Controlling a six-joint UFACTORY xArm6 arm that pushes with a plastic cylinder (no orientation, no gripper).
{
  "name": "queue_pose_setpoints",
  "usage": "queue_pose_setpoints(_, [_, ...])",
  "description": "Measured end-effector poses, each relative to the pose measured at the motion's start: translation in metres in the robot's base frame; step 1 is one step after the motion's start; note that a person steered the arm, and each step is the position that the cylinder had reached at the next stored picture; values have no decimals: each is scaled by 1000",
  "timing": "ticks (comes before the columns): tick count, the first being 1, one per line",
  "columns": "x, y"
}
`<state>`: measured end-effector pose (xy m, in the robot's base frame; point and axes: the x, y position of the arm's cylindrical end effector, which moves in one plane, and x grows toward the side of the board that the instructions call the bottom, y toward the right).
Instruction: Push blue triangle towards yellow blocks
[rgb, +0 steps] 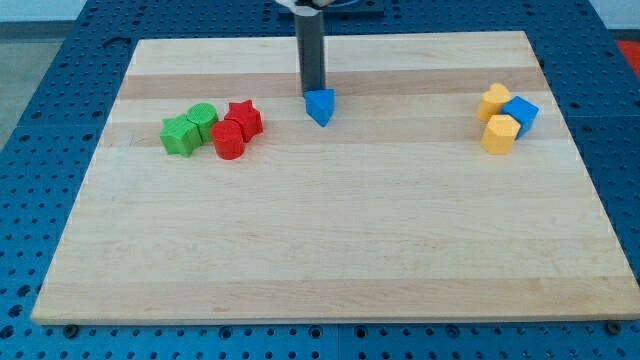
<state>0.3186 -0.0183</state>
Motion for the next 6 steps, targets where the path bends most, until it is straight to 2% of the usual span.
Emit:
queue_pose_setpoints(2, [-2, -54])
queue_pose_setpoints(3, [6, -56])
queue_pose_setpoints(4, [19, -30])
queue_pose_setpoints(6, [23, 97])
